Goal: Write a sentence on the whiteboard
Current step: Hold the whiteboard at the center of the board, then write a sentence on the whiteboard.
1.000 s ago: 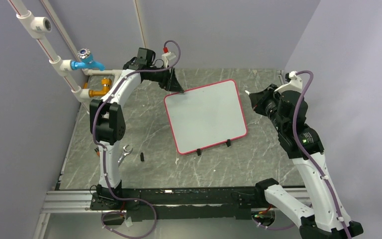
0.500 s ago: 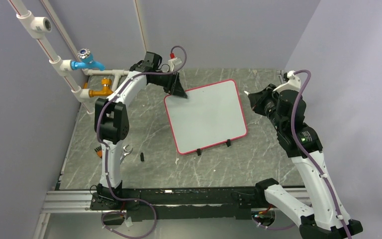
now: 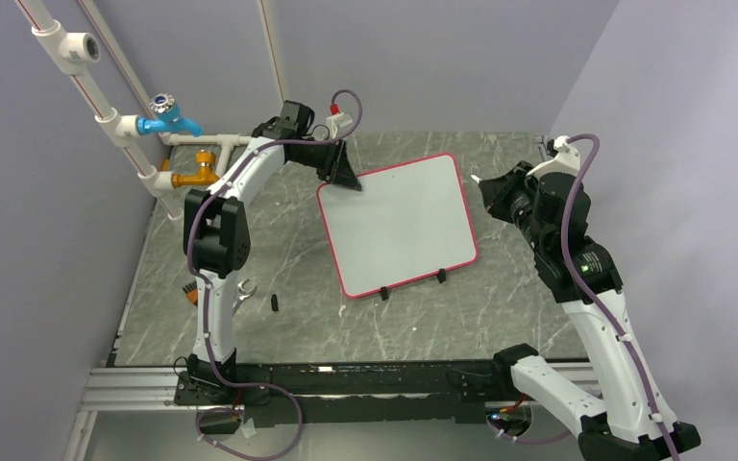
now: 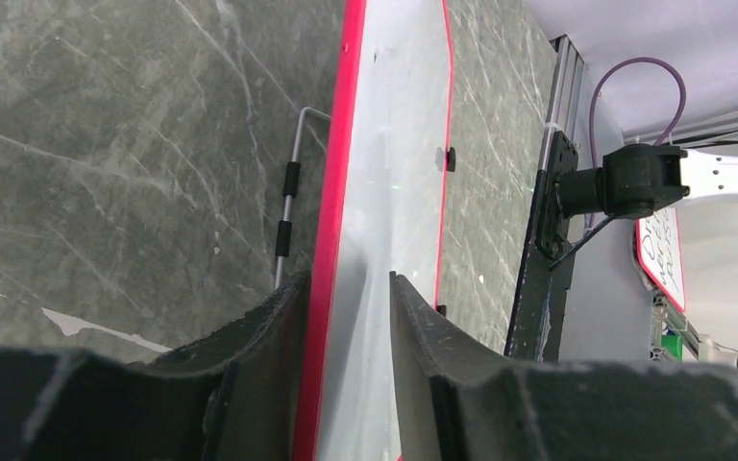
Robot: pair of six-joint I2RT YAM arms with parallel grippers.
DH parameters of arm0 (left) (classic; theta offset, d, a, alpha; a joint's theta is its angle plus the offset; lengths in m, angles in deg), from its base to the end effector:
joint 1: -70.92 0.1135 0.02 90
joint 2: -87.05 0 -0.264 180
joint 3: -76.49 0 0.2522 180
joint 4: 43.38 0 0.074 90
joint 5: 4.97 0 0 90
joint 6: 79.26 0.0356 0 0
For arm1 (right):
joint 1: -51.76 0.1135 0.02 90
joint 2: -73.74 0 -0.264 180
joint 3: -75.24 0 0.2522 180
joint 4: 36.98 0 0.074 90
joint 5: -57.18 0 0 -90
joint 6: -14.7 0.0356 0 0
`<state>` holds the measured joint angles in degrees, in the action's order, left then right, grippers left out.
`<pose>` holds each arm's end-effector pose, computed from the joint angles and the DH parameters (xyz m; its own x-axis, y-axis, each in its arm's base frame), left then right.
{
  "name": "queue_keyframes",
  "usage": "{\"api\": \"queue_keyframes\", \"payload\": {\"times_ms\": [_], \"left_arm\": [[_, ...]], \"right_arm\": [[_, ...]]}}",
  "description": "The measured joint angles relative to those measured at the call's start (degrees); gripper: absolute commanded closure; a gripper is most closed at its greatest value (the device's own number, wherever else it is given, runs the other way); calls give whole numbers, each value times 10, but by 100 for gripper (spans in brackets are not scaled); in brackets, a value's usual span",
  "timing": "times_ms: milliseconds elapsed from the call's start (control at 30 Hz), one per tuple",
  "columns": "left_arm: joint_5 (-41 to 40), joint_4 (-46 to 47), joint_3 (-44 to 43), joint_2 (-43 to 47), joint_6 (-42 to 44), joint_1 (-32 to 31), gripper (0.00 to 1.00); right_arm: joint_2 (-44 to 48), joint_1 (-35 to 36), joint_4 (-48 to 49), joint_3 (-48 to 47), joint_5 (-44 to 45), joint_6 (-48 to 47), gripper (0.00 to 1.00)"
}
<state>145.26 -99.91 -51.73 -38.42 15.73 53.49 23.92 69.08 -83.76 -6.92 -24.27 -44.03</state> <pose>0.4480 -0.1730 0.2666 -0.7113 0.2686 -0.6496 0.7026 0.2979 -0.6462 0.1624 0.0451 0.4229 -0.2849 0.4488 -0.8470 -0.0106 0.8821 0.4710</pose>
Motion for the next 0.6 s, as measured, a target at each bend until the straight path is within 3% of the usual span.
{"api": "queue_keyframes", "payload": {"times_ms": [267, 600], "left_arm": [[7, -13, 0, 0, 10, 0, 86], [38, -26, -3, 0, 10, 0, 100]], "right_arm": [[0, 0, 0, 0, -1, 0, 100], [0, 0, 1, 2, -5, 0, 100]]}}
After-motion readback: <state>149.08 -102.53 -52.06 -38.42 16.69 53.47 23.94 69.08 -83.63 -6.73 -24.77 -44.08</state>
